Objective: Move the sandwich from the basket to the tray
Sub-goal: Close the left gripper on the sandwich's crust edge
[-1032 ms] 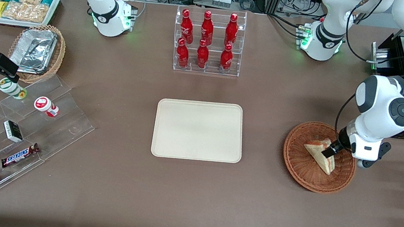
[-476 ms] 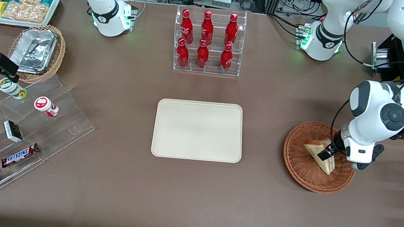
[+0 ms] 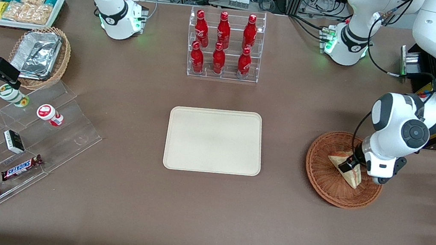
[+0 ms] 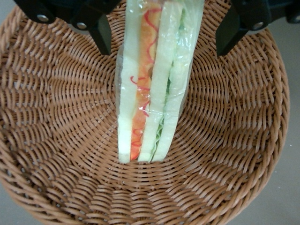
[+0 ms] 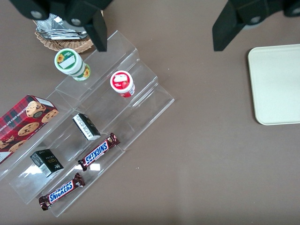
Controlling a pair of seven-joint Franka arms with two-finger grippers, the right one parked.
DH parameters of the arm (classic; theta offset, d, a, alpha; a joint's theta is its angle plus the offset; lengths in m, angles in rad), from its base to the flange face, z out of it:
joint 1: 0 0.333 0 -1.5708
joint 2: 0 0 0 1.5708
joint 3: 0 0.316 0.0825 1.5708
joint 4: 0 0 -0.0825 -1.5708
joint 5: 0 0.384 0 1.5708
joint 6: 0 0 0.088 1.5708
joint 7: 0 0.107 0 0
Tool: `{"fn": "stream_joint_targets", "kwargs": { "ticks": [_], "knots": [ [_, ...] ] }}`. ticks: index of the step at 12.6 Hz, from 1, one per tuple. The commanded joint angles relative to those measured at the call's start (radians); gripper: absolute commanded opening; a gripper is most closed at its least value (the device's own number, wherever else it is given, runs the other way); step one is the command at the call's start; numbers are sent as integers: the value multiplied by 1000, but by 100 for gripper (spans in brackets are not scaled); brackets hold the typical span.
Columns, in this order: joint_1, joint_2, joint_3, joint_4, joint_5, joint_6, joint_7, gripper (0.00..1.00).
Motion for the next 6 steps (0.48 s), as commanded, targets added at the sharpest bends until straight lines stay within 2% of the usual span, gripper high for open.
{"fn": "stream_joint_targets", "kwargs": {
  "ticks": [1, 2, 4, 6],
  "knots": [
    [-5, 7, 0, 15, 6, 4, -29, 15],
    [-5, 4, 0, 17, 6, -2, -26, 0],
    [-5, -7, 0, 38, 9, -29, -17, 0],
    [-6, -14, -29, 102, 17, -145, -14, 0]
  ]
}}
